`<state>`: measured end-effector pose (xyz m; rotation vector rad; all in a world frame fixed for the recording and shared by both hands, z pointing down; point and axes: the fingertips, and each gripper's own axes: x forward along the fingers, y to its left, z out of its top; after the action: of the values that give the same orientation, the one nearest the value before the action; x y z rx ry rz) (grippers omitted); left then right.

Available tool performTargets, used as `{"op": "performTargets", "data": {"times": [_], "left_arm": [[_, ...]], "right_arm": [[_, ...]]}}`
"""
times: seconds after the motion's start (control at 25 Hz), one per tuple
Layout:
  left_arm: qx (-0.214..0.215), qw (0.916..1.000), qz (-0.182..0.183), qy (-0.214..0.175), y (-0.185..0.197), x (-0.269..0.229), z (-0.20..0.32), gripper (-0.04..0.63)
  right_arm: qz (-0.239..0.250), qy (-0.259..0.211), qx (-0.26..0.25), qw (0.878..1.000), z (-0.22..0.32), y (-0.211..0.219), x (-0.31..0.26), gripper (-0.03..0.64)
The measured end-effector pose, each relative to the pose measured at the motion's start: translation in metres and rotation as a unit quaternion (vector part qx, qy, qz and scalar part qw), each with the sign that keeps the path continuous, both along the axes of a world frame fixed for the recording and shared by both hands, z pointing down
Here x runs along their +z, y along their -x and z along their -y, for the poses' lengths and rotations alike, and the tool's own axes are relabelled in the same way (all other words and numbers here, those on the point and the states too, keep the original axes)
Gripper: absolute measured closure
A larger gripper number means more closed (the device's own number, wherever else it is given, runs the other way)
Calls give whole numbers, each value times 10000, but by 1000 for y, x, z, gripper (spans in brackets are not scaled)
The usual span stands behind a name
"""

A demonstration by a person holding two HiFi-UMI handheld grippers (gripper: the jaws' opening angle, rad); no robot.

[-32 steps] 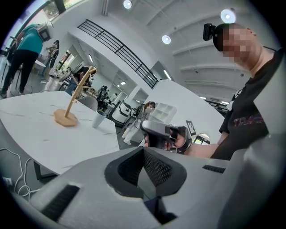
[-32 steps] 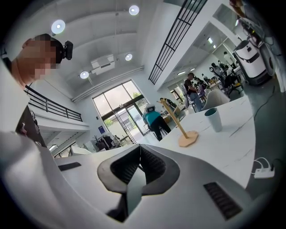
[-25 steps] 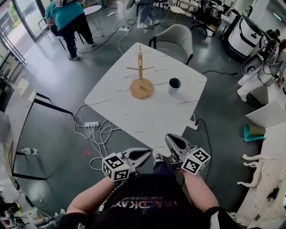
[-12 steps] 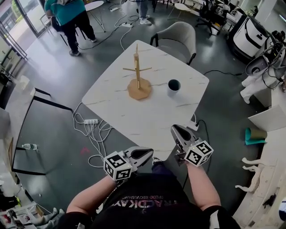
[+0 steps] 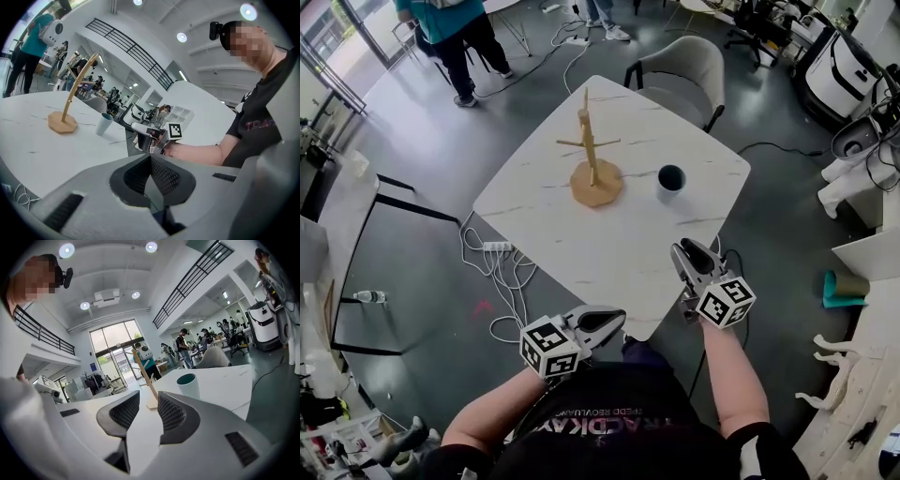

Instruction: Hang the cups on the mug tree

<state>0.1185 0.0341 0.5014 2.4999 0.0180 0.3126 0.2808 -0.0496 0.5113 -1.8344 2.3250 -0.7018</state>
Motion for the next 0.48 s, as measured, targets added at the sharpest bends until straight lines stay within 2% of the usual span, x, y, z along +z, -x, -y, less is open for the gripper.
{"op": "performTargets", "data": {"times": [0.48], "left_arm": [[-295,9993,168,128,-22,12,12,598]], "right_arm": [[-595,468,-114,9971,58,-60,55,408]]}}
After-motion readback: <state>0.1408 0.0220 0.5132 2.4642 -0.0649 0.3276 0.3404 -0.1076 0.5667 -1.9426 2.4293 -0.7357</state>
